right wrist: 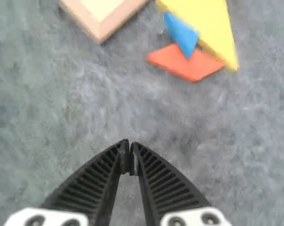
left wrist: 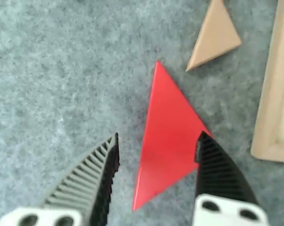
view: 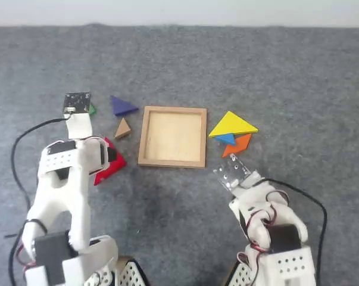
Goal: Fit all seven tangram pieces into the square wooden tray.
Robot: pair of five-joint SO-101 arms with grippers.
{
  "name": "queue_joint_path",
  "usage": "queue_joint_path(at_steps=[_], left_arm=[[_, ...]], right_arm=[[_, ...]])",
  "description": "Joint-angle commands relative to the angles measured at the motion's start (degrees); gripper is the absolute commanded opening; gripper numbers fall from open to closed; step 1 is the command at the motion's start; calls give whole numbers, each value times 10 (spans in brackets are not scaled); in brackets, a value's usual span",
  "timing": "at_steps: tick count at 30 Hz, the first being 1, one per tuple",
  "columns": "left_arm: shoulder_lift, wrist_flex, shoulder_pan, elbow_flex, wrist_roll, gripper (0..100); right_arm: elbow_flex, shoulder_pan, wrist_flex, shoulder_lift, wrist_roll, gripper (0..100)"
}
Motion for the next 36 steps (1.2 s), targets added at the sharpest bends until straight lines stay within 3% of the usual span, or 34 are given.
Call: queue_joint_path(at_steps=[1,4,8,20,24,30,36], left_arm=[[70,47,-3,-94,-15,300],[161,110,-3,-182,-21,367],[233,171,-7,-255,-22,334],[244,174,57,-257,-22,337],[256,182,61,-265,-22,336],[364,273,61,-385,-23,333],[395,295,61,-419,-22,258]], right_arm=[[-140,-20,-50,215,-31,9],[-207,-35,-91,350,-47,9],[-219,-95,-183,447,-49,9],[-94,-112,-445,510,-45,9],[-93,-112,-449,511,-45,9],[-93,-112,-448,511,-45,9],[-91,-112,-448,509,-45,8]])
